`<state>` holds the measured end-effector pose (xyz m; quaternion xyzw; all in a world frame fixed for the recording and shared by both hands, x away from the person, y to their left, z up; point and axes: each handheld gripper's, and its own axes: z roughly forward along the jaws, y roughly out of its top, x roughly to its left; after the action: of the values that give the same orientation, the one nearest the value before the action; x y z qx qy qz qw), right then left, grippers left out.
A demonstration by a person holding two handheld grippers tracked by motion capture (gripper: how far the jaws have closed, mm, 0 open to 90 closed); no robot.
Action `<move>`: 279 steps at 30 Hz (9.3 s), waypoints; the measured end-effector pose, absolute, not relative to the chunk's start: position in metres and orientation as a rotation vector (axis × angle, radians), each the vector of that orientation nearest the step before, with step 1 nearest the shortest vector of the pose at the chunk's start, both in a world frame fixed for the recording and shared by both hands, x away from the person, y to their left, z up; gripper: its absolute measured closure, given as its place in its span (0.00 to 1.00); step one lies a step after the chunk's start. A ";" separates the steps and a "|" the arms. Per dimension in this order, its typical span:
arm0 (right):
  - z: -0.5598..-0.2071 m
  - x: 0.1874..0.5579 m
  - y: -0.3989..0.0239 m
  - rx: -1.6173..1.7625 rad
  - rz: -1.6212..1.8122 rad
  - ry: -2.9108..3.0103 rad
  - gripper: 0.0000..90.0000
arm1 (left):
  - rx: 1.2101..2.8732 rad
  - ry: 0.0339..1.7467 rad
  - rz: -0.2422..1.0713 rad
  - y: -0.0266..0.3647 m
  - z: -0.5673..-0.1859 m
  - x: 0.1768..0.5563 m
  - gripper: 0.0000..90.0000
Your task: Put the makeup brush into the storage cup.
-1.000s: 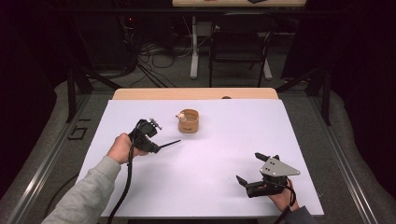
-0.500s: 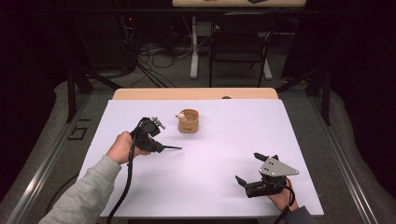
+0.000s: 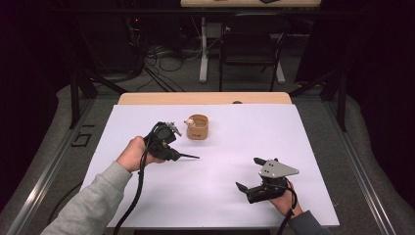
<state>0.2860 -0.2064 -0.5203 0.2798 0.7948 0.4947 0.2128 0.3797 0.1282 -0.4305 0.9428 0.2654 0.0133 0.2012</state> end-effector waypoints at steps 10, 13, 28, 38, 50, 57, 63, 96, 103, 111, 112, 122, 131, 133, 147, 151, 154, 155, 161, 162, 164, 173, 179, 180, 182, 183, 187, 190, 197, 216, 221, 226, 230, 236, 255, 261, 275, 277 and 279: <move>-0.519 0.301 -0.180 0.735 1.349 2.290 0.00 | 2.640 0.674 0.031 0.115 -0.425 0.373 0.93; -0.516 0.304 -0.171 0.703 1.348 2.317 0.00 | 2.641 0.656 0.024 0.112 -0.424 0.372 0.93; -0.519 0.323 -0.142 0.673 1.322 2.388 0.15 | 2.662 0.557 -0.027 0.090 -0.428 0.362 0.93; -0.523 0.330 -0.125 0.615 1.358 2.466 0.49 | 2.670 0.518 -0.065 0.084 -0.430 0.360 0.93; -0.524 0.331 -0.120 0.541 1.376 2.525 0.85 | 2.672 0.487 -0.094 0.080 -0.431 0.358 0.93; -0.523 0.327 -0.118 0.471 1.341 2.515 0.89 | 2.671 0.469 -0.099 0.080 -0.429 0.358 0.92; -0.521 0.322 -0.118 0.420 1.372 2.518 0.93 | 2.616 0.486 -0.062 0.085 -0.426 0.357 0.86; -0.520 0.321 -0.116 0.584 1.469 2.474 0.94 | 2.205 0.646 0.117 0.120 -0.450 0.347 0.10; -0.519 0.322 -0.116 0.659 1.498 2.446 0.94 | 2.111 0.713 0.155 0.118 -0.459 0.345 0.04; -0.519 0.323 -0.115 0.734 1.500 2.416 0.94 | 2.002 0.709 0.200 0.110 -0.462 0.339 0.25; -0.519 0.323 -0.115 0.734 1.500 2.416 0.94 | 2.002 0.709 0.200 0.110 -0.462 0.339 0.29; -0.521 0.325 -0.113 0.832 1.481 2.372 0.94 | 1.864 0.746 0.251 0.103 -0.467 0.331 0.68; -0.521 0.325 -0.113 0.863 1.492 2.350 0.94 | 1.834 0.761 0.251 0.100 -0.470 0.332 0.77; -0.521 0.325 -0.113 0.864 1.491 2.350 0.94 | 1.837 0.760 0.250 0.099 -0.471 0.333 0.80; -0.522 0.326 -0.113 0.869 1.471 2.351 0.93 | 1.842 0.725 0.204 0.092 -0.471 0.334 0.93; -0.522 0.326 -0.114 0.866 1.468 2.347 0.89 | 1.856 0.721 0.214 0.090 -0.469 0.333 0.93; -0.522 0.327 -0.116 0.869 1.464 2.353 0.81 | 1.862 0.715 0.236 0.092 -0.467 0.333 0.93; -0.522 0.328 -0.118 0.891 1.451 2.356 0.74 | 1.866 0.718 0.247 0.093 -0.465 0.334 0.93; -0.522 0.330 -0.122 0.930 1.441 2.332 0.50 | 1.878 0.720 0.280 0.097 -0.462 0.337 0.93; -0.522 0.330 -0.123 0.935 1.436 2.336 0.48 | 1.879 0.722 0.283 0.097 -0.461 0.337 0.93; -0.522 0.331 -0.123 0.938 1.439 2.339 0.45 | 1.880 0.722 0.286 0.098 -0.461 0.338 0.93; -0.519 0.330 -0.134 0.933 1.436 2.317 0.19 | 1.895 0.713 0.315 0.100 -0.456 0.344 0.93; -0.517 0.329 -0.140 0.928 1.438 2.293 0.13 | 1.908 0.709 0.336 0.101 -0.455 0.347 0.93; -0.517 0.329 -0.140 0.928 1.438 2.293 0.13 | 1.908 0.709 0.336 0.101 -0.455 0.347 0.93; -0.516 0.328 -0.141 0.923 1.440 2.283 0.10 | 1.909 0.710 0.342 0.103 -0.455 0.348 0.93; -0.516 0.328 -0.142 0.921 1.434 2.278 0.09 | 1.908 0.711 0.346 0.103 -0.455 0.349 0.93; -0.516 0.330 -0.148 0.930 1.441 2.258 0.06 | 1.901 0.715 0.360 0.106 -0.452 0.354 0.93; -0.515 0.329 -0.150 0.930 1.426 2.249 0.05 | 1.901 0.717 0.361 0.107 -0.452 0.355 0.93; -0.514 0.329 -0.156 0.901 1.385 2.223 0.03 | 1.908 0.724 0.373 0.107 -0.450 0.364 0.93; -0.520 0.327 -0.153 0.795 1.367 2.252 0.00 | 1.898 0.738 0.466 0.096 -0.434 0.375 0.93; -0.519 0.326 -0.154 0.788 1.394 2.237 0.00 | 1.889 0.756 0.468 0.095 -0.437 0.379 0.93; -0.519 0.327 -0.153 0.781 1.418 2.229 0.00 | 1.888 0.769 0.462 0.093 -0.441 0.380 0.93; -0.520 0.326 -0.150 0.762 1.409 2.236 0.00 | 1.910 0.766 0.472 0.090 -0.440 0.380 0.93; -0.521 0.326 -0.150 0.764 1.397 2.229 0.00 | 1.912 0.758 0.469 0.087 -0.439 0.385 0.93; -0.521 0.327 -0.150 0.749 1.394 2.233 0.00 | 1.897 0.766 0.501 0.089 -0.421 0.407 0.93; -0.521 0.328 -0.152 0.761 1.405 2.225 0.00 | 1.904 0.771 0.499 0.092 -0.415 0.418 0.93; -0.520 0.328 -0.155 0.787 1.419 2.259 0.00 | 1.904 0.777 0.521 0.085 -0.411 0.434 0.93; -0.520 0.328 -0.154 0.788 1.423 2.251 0.00 | 1.907 0.768 0.534 0.082 -0.409 0.436 0.93; -0.521 0.328 -0.154 0.789 1.424 2.253 0.00 | 1.907 0.768 0.539 0.081 -0.408 0.437 0.93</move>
<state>0.3283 -0.1540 -0.5206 0.2791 0.7973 0.5040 0.1799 0.4371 0.0812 -0.4082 0.7838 0.3156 0.2214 0.4868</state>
